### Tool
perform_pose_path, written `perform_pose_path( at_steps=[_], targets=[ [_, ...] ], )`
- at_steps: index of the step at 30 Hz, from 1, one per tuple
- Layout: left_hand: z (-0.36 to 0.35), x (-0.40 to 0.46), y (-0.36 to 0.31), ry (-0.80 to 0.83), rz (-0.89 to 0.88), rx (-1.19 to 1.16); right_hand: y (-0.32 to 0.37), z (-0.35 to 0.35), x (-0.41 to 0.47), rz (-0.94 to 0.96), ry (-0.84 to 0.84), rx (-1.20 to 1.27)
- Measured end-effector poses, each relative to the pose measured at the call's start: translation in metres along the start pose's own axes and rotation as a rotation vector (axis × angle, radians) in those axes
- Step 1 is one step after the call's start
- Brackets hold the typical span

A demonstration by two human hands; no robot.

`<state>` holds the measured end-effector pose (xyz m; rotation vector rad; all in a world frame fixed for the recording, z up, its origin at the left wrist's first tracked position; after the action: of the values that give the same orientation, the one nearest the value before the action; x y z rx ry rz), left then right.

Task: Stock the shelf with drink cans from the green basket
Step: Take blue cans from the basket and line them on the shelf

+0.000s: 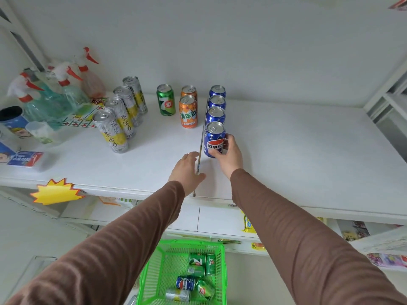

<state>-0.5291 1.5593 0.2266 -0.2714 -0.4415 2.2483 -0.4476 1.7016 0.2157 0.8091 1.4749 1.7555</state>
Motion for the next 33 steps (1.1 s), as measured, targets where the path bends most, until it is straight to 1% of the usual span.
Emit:
perform_pose_path(
  at_steps=[8, 15, 19, 21, 24, 27, 30, 32, 33],
  targets=[
    [0.002, 0.007, 0.002, -0.011, 0.017, -0.006, 0.000, -0.004, 0.009, -0.014, -0.007, -0.036],
    [0.004, -0.006, 0.003, -0.012, 0.007, -0.014, 0.002, -0.005, 0.009, -0.054, -0.016, -0.047],
    [0.006, -0.024, 0.010, -0.035, -0.026, -0.036, -0.002, -0.006, -0.014, -0.109, -0.109, 0.009],
    [0.006, -0.037, 0.015, -0.038, -0.034, -0.048, -0.003, -0.010, -0.036, -0.121, -0.157, 0.073],
    [0.009, -0.059, 0.028, -0.057, -0.067, -0.063, 0.000, -0.023, -0.078, -0.032, -0.166, 0.121],
    [0.013, -0.089, 0.047, -0.131, -0.139, -0.083, 0.004, -0.041, -0.126, 0.127, -0.135, 0.040],
    [0.012, -0.127, 0.073, -0.192, -0.160, -0.107, 0.002, -0.059, -0.172, 0.281, -0.104, -0.064],
    [0.004, -0.154, 0.096, -0.191, -0.160, -0.119, -0.010, -0.072, -0.204, 0.330, -0.077, -0.104],
    [-0.003, -0.168, 0.109, -0.183, -0.154, -0.125, -0.020, -0.079, -0.219, 0.325, -0.059, -0.119]
  ],
)
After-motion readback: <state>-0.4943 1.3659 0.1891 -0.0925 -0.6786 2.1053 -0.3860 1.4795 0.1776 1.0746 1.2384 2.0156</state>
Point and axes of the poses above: each hand's wrist, its own x-axis towards the middle knuckle, its own z-axis out of the back of the hand, y = z × x, the point moved 2 cm from there along x, towards the middle knuckle, and after that the axes turned 13 degrees about x, right-handed, at the moved point
